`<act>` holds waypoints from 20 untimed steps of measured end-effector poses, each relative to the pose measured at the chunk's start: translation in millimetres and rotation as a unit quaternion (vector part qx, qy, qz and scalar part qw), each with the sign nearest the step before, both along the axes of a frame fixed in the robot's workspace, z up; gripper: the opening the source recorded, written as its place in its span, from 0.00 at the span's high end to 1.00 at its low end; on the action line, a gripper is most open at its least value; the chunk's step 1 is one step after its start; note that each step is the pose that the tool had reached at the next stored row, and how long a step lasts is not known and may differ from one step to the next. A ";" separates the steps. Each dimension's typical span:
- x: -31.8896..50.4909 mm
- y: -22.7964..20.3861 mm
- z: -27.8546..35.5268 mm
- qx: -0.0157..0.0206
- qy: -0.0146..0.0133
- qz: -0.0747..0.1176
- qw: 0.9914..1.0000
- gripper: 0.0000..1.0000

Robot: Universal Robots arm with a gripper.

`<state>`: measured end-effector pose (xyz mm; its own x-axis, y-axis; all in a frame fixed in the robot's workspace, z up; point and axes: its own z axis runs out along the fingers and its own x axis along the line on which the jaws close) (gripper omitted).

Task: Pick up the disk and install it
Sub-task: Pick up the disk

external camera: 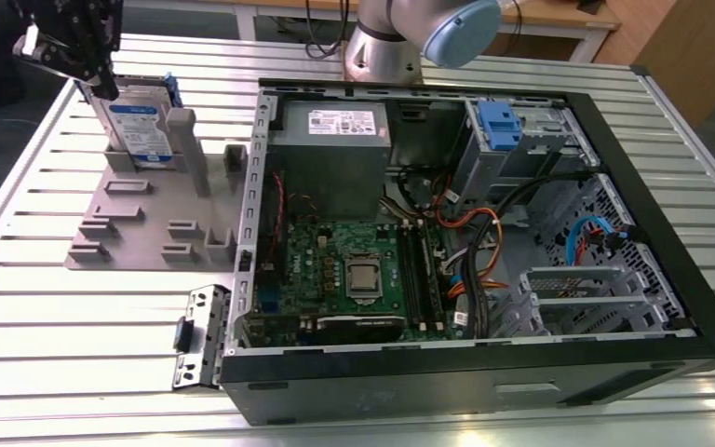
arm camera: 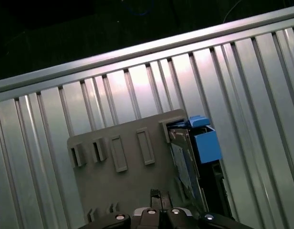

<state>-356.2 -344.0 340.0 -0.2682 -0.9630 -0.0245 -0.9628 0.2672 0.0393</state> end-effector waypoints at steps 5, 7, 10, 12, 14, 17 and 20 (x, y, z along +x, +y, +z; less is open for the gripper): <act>0.0 0.0 0.0 0.000 0.000 0.015 1.000 0.90; 0.0 0.0 0.0 0.000 0.000 0.021 1.000 0.90; 0.0 0.0 0.0 0.000 0.000 0.030 1.000 0.90; 0.0 0.0 0.0 0.000 0.000 0.035 0.999 0.90; 0.0 0.0 0.0 0.000 0.000 0.041 0.999 0.90; 0.0 0.0 0.0 0.000 0.000 0.050 0.999 0.90; 0.0 0.0 0.0 0.000 0.000 0.059 0.998 0.90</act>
